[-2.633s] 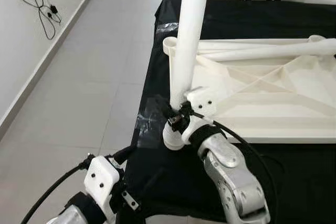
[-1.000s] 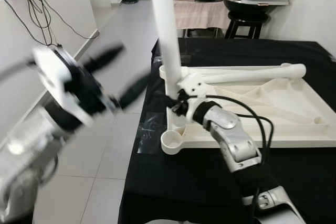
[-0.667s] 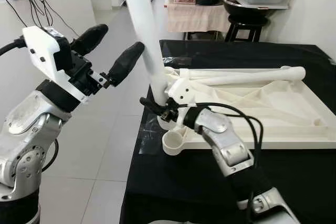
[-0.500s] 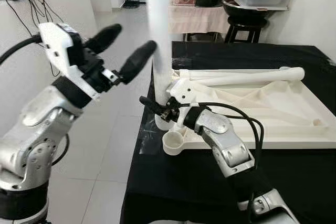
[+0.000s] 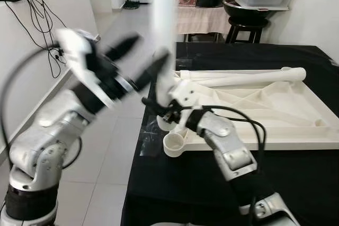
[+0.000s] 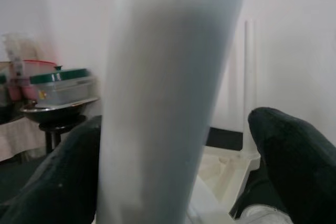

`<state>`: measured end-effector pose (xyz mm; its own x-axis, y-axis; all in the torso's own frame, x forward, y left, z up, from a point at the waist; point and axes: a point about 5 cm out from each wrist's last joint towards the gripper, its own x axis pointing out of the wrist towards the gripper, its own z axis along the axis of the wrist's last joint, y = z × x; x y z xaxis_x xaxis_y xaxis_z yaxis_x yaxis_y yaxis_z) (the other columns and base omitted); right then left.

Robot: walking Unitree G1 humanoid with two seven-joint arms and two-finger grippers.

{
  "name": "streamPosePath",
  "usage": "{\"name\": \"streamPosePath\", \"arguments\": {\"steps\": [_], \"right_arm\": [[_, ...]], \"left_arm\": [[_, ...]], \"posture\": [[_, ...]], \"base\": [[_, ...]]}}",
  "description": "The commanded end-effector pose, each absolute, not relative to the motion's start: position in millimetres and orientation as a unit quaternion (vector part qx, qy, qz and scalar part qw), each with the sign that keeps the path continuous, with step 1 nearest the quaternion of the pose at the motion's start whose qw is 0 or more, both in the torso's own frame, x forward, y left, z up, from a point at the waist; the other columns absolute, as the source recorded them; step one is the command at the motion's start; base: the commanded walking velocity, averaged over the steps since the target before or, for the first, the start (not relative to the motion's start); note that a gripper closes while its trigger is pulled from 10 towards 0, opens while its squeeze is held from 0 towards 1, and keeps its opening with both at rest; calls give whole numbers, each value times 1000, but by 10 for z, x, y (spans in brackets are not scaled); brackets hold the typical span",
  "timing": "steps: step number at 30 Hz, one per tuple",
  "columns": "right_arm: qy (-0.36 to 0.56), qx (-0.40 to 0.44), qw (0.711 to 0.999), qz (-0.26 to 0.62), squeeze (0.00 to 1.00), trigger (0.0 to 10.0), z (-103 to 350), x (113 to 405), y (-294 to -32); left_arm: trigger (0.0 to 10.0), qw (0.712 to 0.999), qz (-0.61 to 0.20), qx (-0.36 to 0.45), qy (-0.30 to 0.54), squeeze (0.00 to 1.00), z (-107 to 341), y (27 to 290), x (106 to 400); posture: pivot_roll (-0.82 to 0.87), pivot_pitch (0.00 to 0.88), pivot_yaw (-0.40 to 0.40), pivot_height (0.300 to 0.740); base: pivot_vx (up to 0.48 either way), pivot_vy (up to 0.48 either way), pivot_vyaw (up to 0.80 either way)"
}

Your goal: Building children table

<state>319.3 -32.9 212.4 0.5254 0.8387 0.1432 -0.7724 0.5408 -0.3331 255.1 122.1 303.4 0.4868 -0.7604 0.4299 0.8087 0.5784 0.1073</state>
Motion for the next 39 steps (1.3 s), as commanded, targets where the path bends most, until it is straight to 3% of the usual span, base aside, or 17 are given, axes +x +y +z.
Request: {"name": "streamPosePath", "arguments": {"steps": [1,13,14,27,31,32,34,35,37,39], "right_arm": [[-159,-124,859,470,0,10000,2191,3187,-311],[-160,-130,841,500,0,10000,2142,3091,-188],[-160,-133,839,502,0,10000,2127,3081,-177],[-142,-172,849,478,0,10000,2027,3160,-201],[-131,-158,857,473,0,10000,2023,3199,-221],[-125,-144,856,481,824,10000,2026,3203,-228],[-125,-144,856,481,824,10000,2026,3203,-228],[-116,-121,806,568,1000,10000,2000,3068,-230],[-116,-121,806,568,1000,10000,2000,3068,-230],[-116,-138,759,626,1000,10000,1957,2984,-246]], "left_arm": [[10000,858,-462,-51,-217,0,3031,1235,2529],[10000,875,-410,-18,-256,0,3156,1258,2670],[0,878,-404,-21,-256,0,3164,1261,2694],[0,880,-396,-30,-259,0,3204,1226,2741],[0,867,-423,-42,-258,0,3185,1195,2712],[0,856,-447,-47,-255,0,3171,1173,2683],[0,856,-447,-47,-255,0,3171,1173,2683],[0,803,-549,-52,-225,0,3113,1119,2536],[0,803,-549,-52,-225,0,3113,1119,2536],[0,713,-681,-38,-159,0,2994,1117,2306]], "posture": [[31,0,19,740],[24,0,16,740],[24,0,15,740],[24,0,14,740],[25,0,12,740],[26,0,11,740],[26,0,11,740],[28,0,6,740],[28,0,6,740],[26,0,7,740]], "base": [[0,0,0],[0,0,0],[0,0,0],[0,0,0],[0,0,0],[0,0,0],[0,0,0],[0,0,0],[0,0,0],[0,0,0]]}}
